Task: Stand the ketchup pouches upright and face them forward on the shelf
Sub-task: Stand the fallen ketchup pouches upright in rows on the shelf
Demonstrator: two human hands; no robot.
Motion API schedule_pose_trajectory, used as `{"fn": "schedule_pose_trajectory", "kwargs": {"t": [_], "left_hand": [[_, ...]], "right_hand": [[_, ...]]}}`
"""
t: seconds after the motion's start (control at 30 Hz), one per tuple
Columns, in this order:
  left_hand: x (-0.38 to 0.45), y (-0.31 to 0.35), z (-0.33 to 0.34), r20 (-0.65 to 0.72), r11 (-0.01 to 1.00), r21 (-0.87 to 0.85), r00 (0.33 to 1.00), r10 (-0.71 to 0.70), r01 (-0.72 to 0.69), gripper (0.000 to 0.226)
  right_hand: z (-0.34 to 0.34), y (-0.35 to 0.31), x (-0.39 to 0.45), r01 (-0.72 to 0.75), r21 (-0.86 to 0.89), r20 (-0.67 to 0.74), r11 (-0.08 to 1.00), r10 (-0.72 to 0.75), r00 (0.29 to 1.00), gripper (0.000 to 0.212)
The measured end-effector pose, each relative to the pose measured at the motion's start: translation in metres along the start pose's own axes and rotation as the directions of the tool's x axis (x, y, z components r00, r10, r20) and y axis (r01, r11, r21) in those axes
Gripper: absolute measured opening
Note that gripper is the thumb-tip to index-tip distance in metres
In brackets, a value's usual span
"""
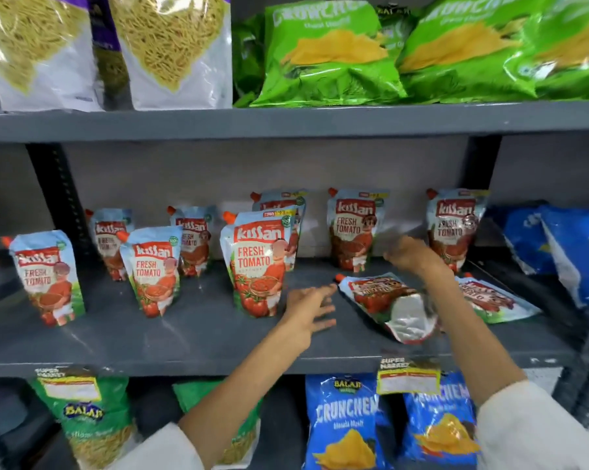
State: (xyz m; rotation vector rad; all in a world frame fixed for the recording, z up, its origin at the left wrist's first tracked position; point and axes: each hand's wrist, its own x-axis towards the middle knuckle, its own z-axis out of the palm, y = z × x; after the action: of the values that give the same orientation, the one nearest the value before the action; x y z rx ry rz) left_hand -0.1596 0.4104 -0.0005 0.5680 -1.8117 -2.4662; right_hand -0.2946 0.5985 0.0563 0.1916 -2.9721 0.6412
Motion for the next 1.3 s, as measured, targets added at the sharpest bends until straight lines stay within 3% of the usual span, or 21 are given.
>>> {"fn": "schedule_pose_trajectory", "kwargs": {"t": [0.1, 0.23, 0.37, 0.5, 0.6, 0.67, 0.77, 0.83, 0.9, 1.03, 1.13, 1.2, 1.3], "left_hand": [[0.006, -0.001, 0.031, 0.117, 0.977, -0.071, 0.974, -0.192, 0.201, 0.058], [0.013, -0.001, 0.063, 0.146, 0.957, -0.024, 0.948, -0.283, 0.289, 0.047], [0.009, -0.006, 0.083, 0.046, 0.970, 0.162, 0.981, -0.190, 0.180, 0.029], [0.000, -0.004, 0.087, 0.017, 0.987, 0.153, 0.999, -0.046, 0.043, 0.023], [-0.003, 0.006, 0.085, -0.034, 0.955, 0.256, 0.986, 0.164, -0.150, 0.030], [-0.006, 0.016, 0.085, -0.064, 0.880, 0.365, 0.934, 0.350, -0.305, 0.041], [-0.009, 0.034, 0.081, -0.029, 0.711, 0.469, 0.796, 0.605, -0.524, 0.061], [-0.003, 0.038, 0.073, 0.052, 0.625, 0.478, 0.730, 0.682, -0.617, 0.070], [0.009, 0.027, 0.060, 0.101, 0.590, 0.493, 0.716, 0.691, -0.639, 0.079], [0.033, -0.009, 0.033, 0.098, 0.616, 0.537, 0.767, 0.634, -0.577, 0.072], [0.036, -0.016, 0.030, 0.076, 0.615, 0.531, 0.755, 0.651, -0.583, 0.067], [0.032, -0.022, 0.037, 0.012, 0.549, 0.584, 0.683, 0.731, -0.598, 0.068], [0.017, -0.025, 0.055, -0.087, 0.418, 0.652, 0.485, 0.870, -0.633, 0.053]], "right_hand": [[0.001, 0.023, 0.006, -0.008, -0.230, 0.145, 0.973, 0.042, 0.988, 0.051], [0.012, 0.029, 0.010, 0.030, -0.259, 0.252, 0.965, 0.037, 0.967, 0.041], [0.013, 0.032, 0.005, 0.096, -0.176, 0.271, 0.980, -0.046, 0.962, 0.037], [0.011, 0.037, 0.003, 0.224, 0.051, 0.207, 0.973, -0.230, 0.951, 0.030], [0.002, 0.035, -0.008, 0.352, 0.311, 0.022, 0.883, -0.377, 0.926, 0.026], [-0.003, 0.030, -0.017, 0.385, 0.504, -0.136, 0.773, -0.369, 0.919, 0.018], [-0.011, 0.015, -0.030, 0.473, 0.640, -0.348, 0.605, -0.321, 0.881, 0.019], [-0.012, 0.006, -0.038, 0.498, 0.680, -0.409, 0.538, -0.285, 0.867, 0.020], [0.002, 0.003, -0.043, 0.481, 0.717, -0.381, 0.505, -0.293, 0.877, 0.018], [0.049, 0.014, -0.047, 0.428, 0.733, -0.299, 0.529, -0.315, 0.901, 0.019], [0.051, 0.014, -0.046, 0.405, 0.738, -0.276, 0.540, -0.307, 0.911, 0.023], [0.043, 0.016, -0.043, 0.381, 0.696, -0.232, 0.609, -0.312, 0.922, 0.026], [0.023, 0.025, -0.043, 0.377, 0.626, -0.255, 0.682, -0.278, 0.926, 0.023]]}}
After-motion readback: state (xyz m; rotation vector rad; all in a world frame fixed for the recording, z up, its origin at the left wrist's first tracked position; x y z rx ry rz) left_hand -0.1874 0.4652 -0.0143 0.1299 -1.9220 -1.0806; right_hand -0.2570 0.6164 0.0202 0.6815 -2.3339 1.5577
